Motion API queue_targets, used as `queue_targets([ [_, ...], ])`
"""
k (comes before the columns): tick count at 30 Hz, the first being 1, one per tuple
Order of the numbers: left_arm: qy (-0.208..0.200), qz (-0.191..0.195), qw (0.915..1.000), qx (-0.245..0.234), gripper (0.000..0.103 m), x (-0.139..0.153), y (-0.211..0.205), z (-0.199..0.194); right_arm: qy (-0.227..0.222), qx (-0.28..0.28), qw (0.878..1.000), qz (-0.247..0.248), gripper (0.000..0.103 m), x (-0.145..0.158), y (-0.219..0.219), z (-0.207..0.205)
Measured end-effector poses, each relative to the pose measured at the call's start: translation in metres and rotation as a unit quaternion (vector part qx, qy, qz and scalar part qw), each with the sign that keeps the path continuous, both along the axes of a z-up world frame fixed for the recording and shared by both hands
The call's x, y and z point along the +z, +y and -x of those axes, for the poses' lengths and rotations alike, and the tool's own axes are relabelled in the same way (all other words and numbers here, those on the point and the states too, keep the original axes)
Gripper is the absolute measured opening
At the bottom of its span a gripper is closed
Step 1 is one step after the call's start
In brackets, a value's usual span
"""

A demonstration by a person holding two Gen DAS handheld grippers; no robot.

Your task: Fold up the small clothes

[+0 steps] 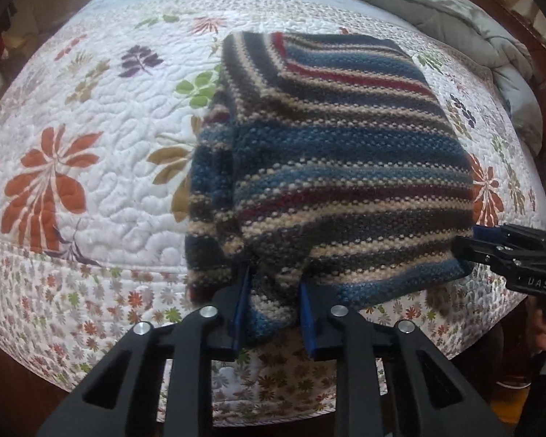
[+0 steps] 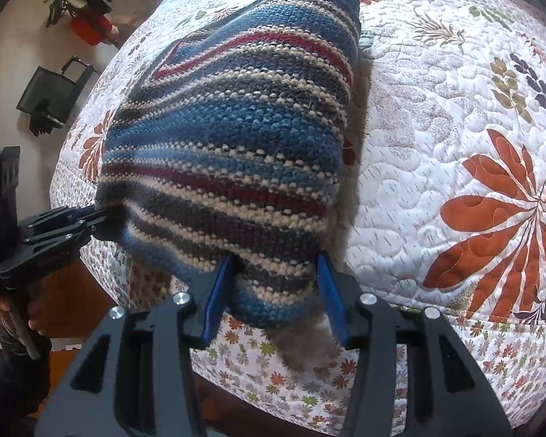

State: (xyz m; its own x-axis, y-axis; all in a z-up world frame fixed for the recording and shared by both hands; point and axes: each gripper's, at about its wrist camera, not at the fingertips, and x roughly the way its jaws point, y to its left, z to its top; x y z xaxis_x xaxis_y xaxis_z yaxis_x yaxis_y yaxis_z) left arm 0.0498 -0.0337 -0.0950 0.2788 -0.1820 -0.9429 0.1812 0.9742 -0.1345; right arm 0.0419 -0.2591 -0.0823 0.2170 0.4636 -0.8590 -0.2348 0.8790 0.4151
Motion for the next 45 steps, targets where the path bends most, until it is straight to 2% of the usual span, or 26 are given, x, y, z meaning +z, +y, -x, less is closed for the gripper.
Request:
queue_targets([
  [15,-0.012,0.045,0.9989,-0.003,0.020,0.018,0.025,0.005,-0.004,-0.009,1.000,0.001,0.048,0.013,-0.001,0.008],
  [21,-0.018,0.059,0.9981,0.002,0.020,0.023,0.037,0.004,-0.020,0.007,1.000,0.018,0.053,0.020,0.017,0.012],
  [26,-0.002,0.051,0.9987,0.005,0.020,0.001,0.040,-0.001,-0.005,0.005,1.000,0.028,0.054,0.003,0.028,0.009],
  [28,0.016,0.046,0.9988,0.010,0.020,-0.019,0.039,-0.007,0.011,0.001,0.999,0.036,0.054,-0.009,0.030,0.006],
  [30,0.032,0.057,0.9977,0.016,0.020,-0.035,0.040,-0.013,0.017,-0.005,0.999,0.040,0.055,-0.018,0.030,0.004],
  [32,0.037,0.063,0.9971,0.017,0.020,-0.033,0.040,-0.016,0.013,-0.003,0.999,0.038,0.055,-0.016,0.029,0.005],
  [35,0.048,0.089,0.9948,0.014,0.031,-0.017,0.048,-0.018,0.007,0.006,0.999,0.030,0.055,-0.006,0.024,0.006],
  [36,0.050,0.104,0.9932,0.016,0.037,-0.006,0.053,-0.019,0.003,0.011,1.000,0.027,0.055,0.001,0.020,0.007],
  [39,0.039,0.115,0.9924,0.019,0.049,0.017,0.064,-0.026,-0.013,0.011,1.000,0.014,0.060,0.020,0.007,0.008],
  [41,0.033,0.121,0.9919,0.020,0.051,0.027,0.068,-0.034,-0.020,0.004,1.000,-0.004,0.062,0.031,-0.007,0.003],
  [43,0.025,0.106,0.9935,0.034,0.053,0.036,0.069,-0.053,-0.025,-0.004,1.000,-0.012,0.062,0.041,-0.016,-0.007],
  [45,0.030,0.081,0.9949,0.052,0.053,0.040,0.073,-0.064,-0.034,-0.018,0.999,0.003,0.062,0.049,-0.022,-0.019],
])
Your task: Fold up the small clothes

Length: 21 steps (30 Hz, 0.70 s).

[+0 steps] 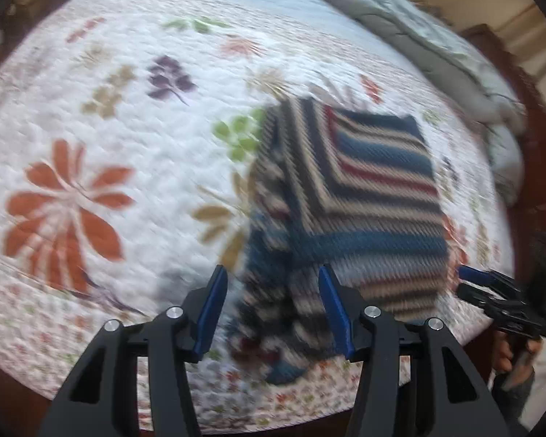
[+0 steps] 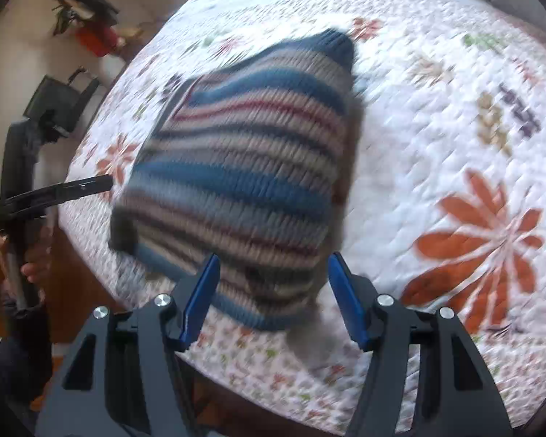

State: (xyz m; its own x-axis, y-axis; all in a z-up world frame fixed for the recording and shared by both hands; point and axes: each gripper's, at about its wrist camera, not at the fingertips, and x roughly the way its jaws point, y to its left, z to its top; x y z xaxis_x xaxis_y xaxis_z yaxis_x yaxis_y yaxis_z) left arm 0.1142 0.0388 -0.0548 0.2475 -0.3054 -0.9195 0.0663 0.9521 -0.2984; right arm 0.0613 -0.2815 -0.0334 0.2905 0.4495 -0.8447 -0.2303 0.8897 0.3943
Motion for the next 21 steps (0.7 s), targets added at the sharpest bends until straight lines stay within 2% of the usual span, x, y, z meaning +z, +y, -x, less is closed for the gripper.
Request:
queue_targets([
  [3,0.015,0.037,0.9990,0.019,0.053,0.005,0.010,-0.012,-0.004,0.002,1.000,0.011,0.063,0.005,-0.003,-0.017],
  [4,0.018,0.037,0.9989,0.022,0.053,0.006,0.009,-0.017,-0.004,0.007,1.000,0.015,0.063,0.004,-0.001,-0.022],
  [7,0.011,0.015,0.9998,0.002,0.053,0.004,-0.010,-0.038,-0.001,0.012,0.999,0.031,0.063,-0.005,0.007,-0.038],
  [9,0.021,0.001,0.9998,0.001,0.053,-0.008,-0.024,-0.056,0.004,0.011,1.000,0.022,0.063,-0.006,0.008,-0.049],
  [14,0.039,-0.009,0.9991,-0.012,0.053,-0.031,-0.044,-0.092,-0.009,0.012,0.999,0.037,0.064,-0.003,0.012,-0.056],
  [17,0.042,0.001,0.9990,-0.015,0.042,-0.035,-0.052,-0.101,-0.010,0.015,0.999,0.044,0.064,-0.002,0.012,-0.062],
  [19,0.041,0.003,0.9991,-0.013,0.020,-0.036,-0.054,-0.105,-0.008,0.014,0.999,0.047,0.064,-0.004,0.011,-0.065],
  [21,0.047,0.020,0.9987,0.002,0.016,-0.037,-0.051,-0.108,-0.007,0.012,0.999,0.044,0.064,-0.004,0.011,-0.068],
])
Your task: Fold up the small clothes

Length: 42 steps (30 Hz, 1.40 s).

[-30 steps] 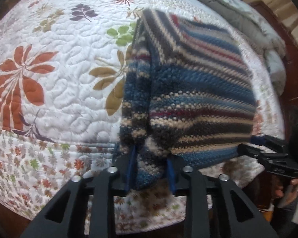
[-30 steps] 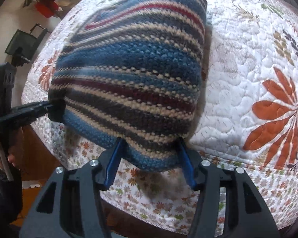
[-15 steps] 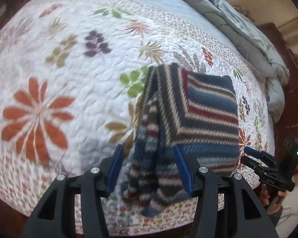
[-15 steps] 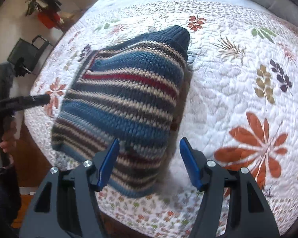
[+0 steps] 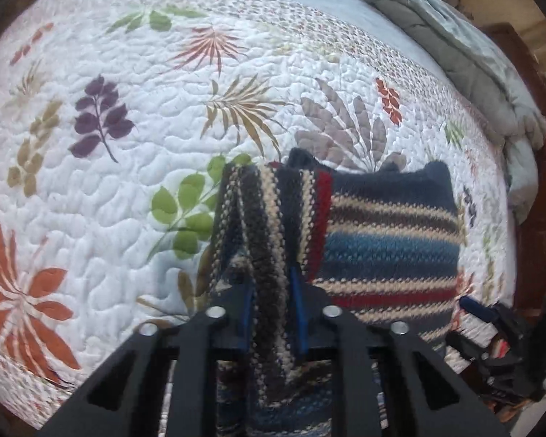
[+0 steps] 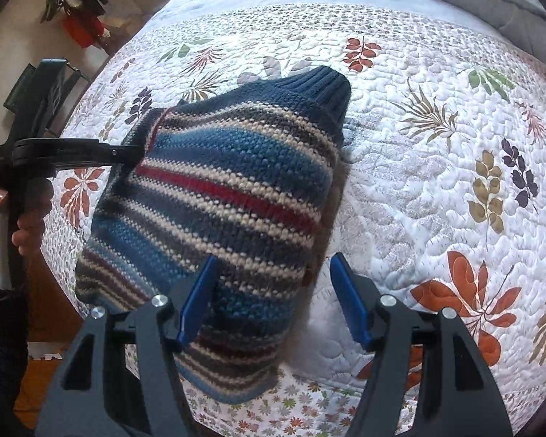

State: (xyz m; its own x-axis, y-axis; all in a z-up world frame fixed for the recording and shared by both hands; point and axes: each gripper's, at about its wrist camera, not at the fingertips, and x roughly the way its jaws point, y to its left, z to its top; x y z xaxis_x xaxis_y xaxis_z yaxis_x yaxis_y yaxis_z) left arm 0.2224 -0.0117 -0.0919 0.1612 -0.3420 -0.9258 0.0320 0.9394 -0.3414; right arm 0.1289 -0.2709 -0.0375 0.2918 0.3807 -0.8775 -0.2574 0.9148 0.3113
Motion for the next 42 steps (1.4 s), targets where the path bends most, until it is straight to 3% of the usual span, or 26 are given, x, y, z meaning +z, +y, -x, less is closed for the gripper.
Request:
queue_targets([
  [2,-0.006,0.009,0.9999,0.010,0.014,0.002,0.004,-0.002,-0.002,0.000,1.000,-0.002,0.064,0.001,0.001,-0.001],
  [5,-0.046,0.020,0.9984,0.027,0.013,0.020,0.016,-0.001,-0.008,0.002,1.000,-0.007,0.064,0.003,0.002,-0.004],
  [8,-0.068,-0.013,0.9972,0.030,0.013,0.021,0.020,0.000,-0.005,-0.001,1.000,-0.017,0.064,0.001,0.002,-0.009],
  [12,-0.046,-0.066,0.9962,0.033,0.013,-0.021,0.022,-0.005,0.007,-0.003,0.999,-0.037,0.067,-0.009,0.006,-0.017],
  [17,-0.070,-0.089,0.9935,0.016,0.014,-0.012,0.014,0.000,0.013,-0.005,0.999,-0.034,0.068,-0.013,0.011,-0.020],
  [21,-0.069,-0.091,0.9935,0.003,0.028,0.007,0.016,0.011,0.006,-0.003,1.000,-0.023,0.068,-0.005,0.009,-0.015],
  [22,-0.068,-0.091,0.9935,0.001,0.040,0.011,0.018,0.015,0.005,-0.003,1.000,-0.022,0.068,-0.003,0.009,-0.012],
  [24,-0.069,-0.077,0.9946,-0.006,0.056,0.019,0.021,0.028,0.007,0.001,0.999,-0.031,0.068,0.001,0.008,-0.006],
  [26,-0.067,-0.066,0.9955,-0.011,0.058,0.023,0.023,0.040,0.009,0.002,0.999,-0.042,0.070,0.005,0.006,-0.001],
  [28,-0.060,-0.056,0.9965,-0.019,0.066,0.022,0.025,0.053,0.013,0.000,0.998,-0.055,0.072,0.007,0.004,0.005],
  [34,-0.025,0.000,0.9993,-0.029,0.067,0.005,0.032,0.073,0.025,-0.010,0.997,-0.076,0.076,0.004,-0.002,0.012],
  [36,-0.011,0.035,0.9990,-0.025,0.067,-0.002,0.036,0.067,0.033,-0.015,0.996,-0.085,0.077,0.001,-0.004,0.008],
  [41,0.013,0.062,0.9977,-0.026,0.069,-0.021,0.034,0.050,0.051,-0.015,0.993,-0.106,0.079,-0.008,-0.004,-0.004],
  [42,0.023,0.087,0.9956,-0.026,0.071,-0.027,0.035,0.047,0.054,-0.012,0.992,-0.111,0.080,-0.009,-0.004,-0.006],
])
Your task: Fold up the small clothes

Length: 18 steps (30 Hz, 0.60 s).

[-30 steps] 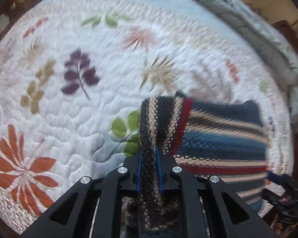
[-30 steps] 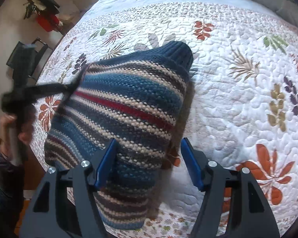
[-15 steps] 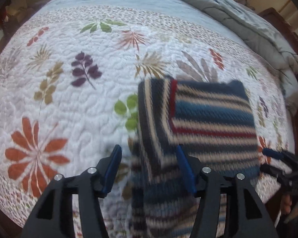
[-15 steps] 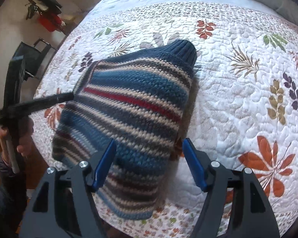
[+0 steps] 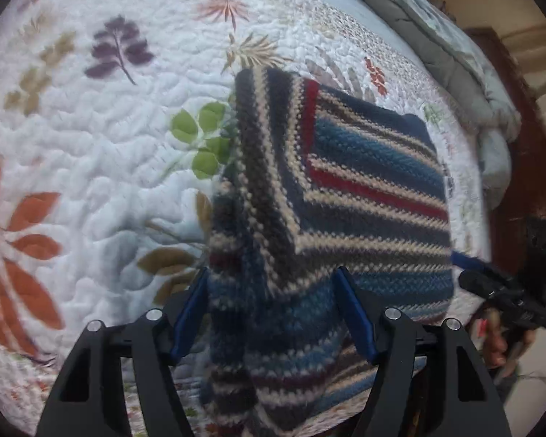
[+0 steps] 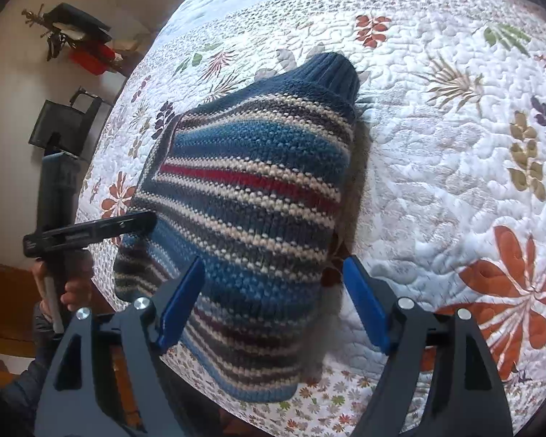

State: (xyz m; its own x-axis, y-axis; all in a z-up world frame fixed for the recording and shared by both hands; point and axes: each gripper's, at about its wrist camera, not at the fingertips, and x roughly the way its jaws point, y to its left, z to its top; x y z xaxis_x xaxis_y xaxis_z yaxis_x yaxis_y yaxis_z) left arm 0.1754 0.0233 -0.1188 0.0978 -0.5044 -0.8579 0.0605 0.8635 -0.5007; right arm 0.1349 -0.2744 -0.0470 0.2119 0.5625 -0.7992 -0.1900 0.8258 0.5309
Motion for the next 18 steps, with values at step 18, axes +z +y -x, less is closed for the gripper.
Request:
queue_targets([
  [18,0.051,0.123,0.9909,-0.023,0.064,-0.045,-0.003,-0.019,0.081,0.003,0.988,-0.129,0.074,-0.062,0.009,-0.027],
])
